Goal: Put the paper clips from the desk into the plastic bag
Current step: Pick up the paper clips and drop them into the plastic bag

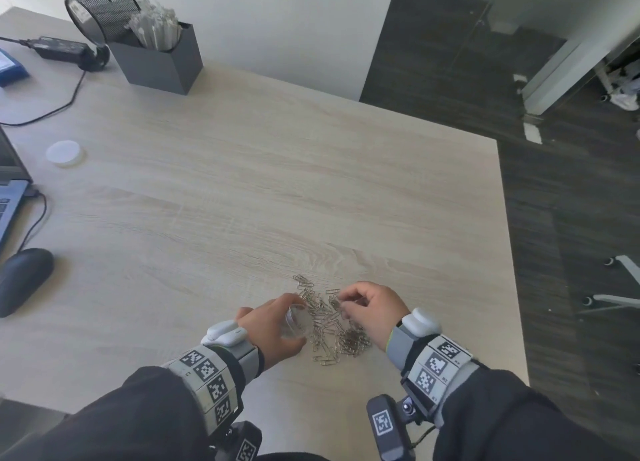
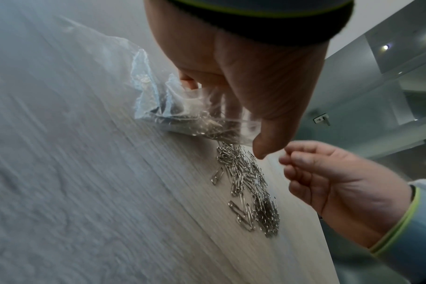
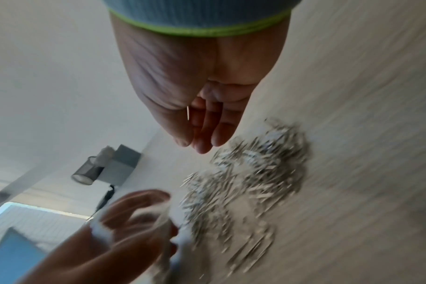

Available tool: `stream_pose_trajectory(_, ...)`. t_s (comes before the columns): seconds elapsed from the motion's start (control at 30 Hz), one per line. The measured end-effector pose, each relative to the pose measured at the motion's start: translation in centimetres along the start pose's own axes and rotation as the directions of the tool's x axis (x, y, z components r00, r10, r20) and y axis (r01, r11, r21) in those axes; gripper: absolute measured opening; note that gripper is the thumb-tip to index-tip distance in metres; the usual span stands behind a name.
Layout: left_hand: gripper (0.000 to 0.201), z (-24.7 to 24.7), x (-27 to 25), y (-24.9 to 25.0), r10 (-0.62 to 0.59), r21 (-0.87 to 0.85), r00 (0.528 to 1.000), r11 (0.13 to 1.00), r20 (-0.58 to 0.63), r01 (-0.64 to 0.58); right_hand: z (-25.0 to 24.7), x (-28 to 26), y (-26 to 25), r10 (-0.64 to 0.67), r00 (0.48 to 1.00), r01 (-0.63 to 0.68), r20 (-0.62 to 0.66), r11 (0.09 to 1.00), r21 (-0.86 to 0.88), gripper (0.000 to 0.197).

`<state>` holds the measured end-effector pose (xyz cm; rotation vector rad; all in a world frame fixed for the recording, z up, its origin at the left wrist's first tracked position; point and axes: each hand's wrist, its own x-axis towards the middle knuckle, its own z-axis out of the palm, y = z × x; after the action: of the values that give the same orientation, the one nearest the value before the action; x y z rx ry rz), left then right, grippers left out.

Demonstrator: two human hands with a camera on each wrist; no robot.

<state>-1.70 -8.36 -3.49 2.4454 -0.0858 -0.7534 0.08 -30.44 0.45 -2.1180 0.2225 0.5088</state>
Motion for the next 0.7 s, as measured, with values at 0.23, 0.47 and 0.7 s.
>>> stream_pose_trajectory(0.23, 0.052, -0.5, -0.4, 0.7, 0.023, 0.018, 0.999, 1.000, -0.046, -0.023, -3.2, 0.5, 4.8, 0.053, 0.993, -0.085, -0.105, 0.943, -0.321, 0.023)
stream_pose_trajectory(0.47, 0.051, -0.2, -0.3, 0.5, 0.002, 0.020, 1.000, 1.000, -0.007, -0.002, -1.7, -0.5, 5.4, 0.063, 0.982, 0.047, 0.179, 0.835, -0.549, 0.082)
stream_pose_trajectory(0.7, 0.054, -0.3, -0.6, 1.2, -0.002, 0.023, 1.000, 1.000, -0.010, 0.002, -0.1, 0.2, 5.0, 0.043, 0.981, 0.078, 0.190, 0.807, -0.586, 0.029)
